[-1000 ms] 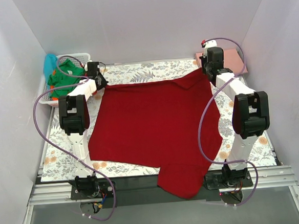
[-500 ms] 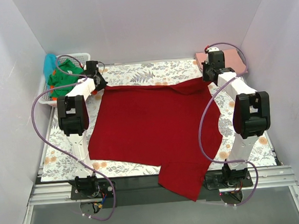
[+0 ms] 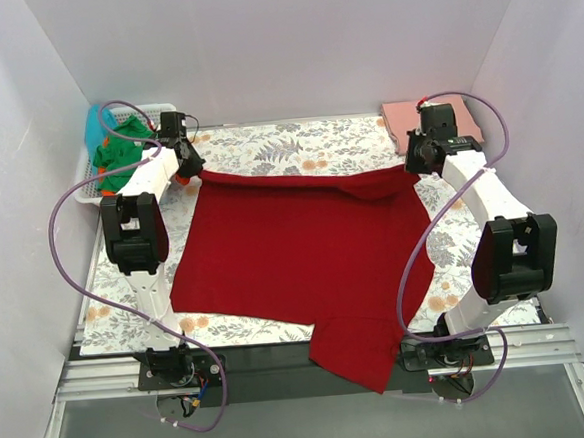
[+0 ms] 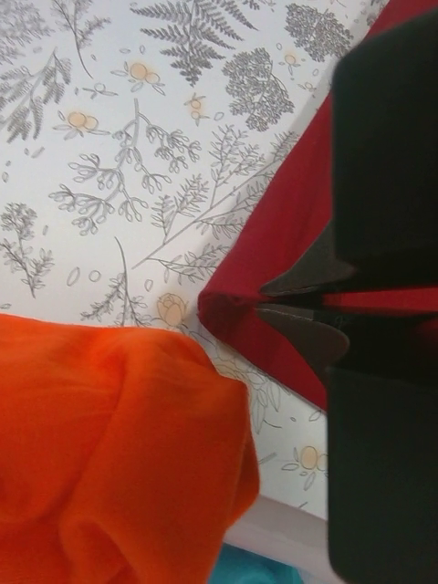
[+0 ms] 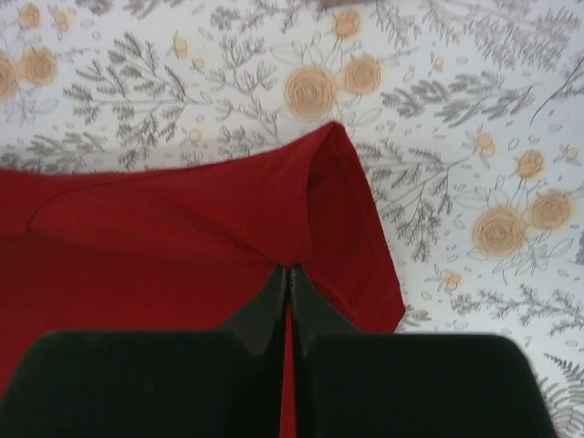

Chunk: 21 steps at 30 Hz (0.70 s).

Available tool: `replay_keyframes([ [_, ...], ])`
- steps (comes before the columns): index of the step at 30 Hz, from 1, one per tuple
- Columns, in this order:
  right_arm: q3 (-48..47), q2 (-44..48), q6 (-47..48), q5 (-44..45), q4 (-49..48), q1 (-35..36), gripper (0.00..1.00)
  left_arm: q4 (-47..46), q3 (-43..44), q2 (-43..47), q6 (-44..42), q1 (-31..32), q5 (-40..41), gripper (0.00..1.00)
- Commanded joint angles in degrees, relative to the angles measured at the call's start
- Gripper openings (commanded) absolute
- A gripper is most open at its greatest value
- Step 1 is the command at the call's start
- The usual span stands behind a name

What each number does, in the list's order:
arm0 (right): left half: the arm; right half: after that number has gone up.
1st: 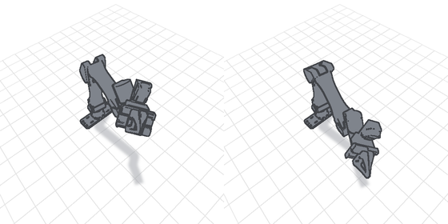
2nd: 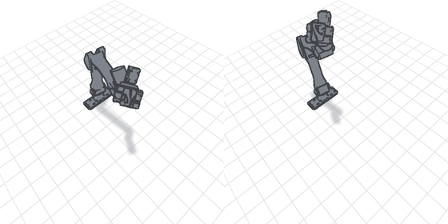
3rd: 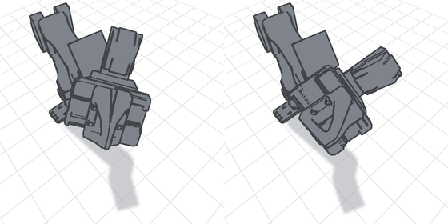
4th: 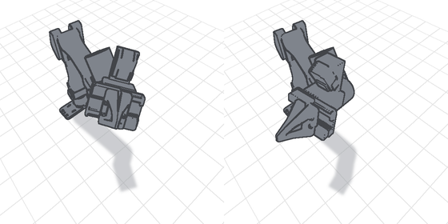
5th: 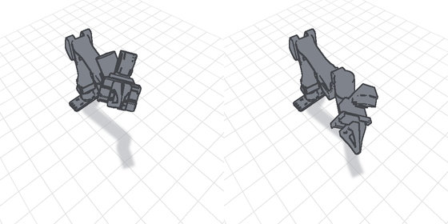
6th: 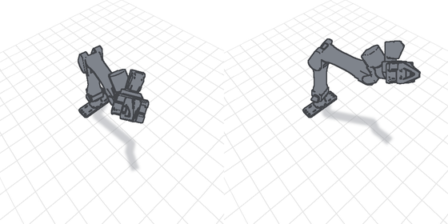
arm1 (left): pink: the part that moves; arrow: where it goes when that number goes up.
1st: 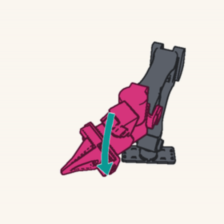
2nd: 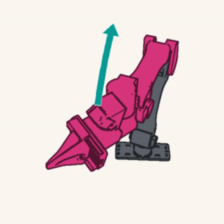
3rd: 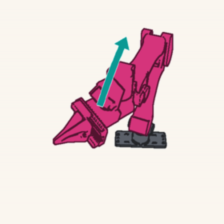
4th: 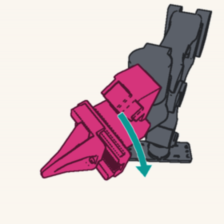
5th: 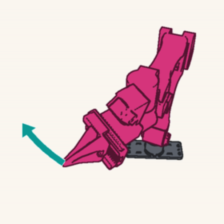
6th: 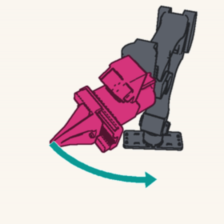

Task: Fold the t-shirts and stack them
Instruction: Fold the tshirt

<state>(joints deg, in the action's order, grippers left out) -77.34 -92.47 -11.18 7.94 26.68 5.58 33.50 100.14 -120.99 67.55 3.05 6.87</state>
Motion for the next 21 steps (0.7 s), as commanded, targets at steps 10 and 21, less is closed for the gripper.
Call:
replay_keyframes([
  [10, 9.91, 7.99, -6.75, -5.75, 8.92, -0.22, 0.01, 8.25, -2.4, 6.82, -0.49, -0.68, 0.69, 0.0],
  [21, 10.9, 10.03, -7.63, -7.59, 9.97, -0.31, 0.01, 11.77, 0.32, 7.17, -0.66, -0.85, 1.39, 0.0],
])
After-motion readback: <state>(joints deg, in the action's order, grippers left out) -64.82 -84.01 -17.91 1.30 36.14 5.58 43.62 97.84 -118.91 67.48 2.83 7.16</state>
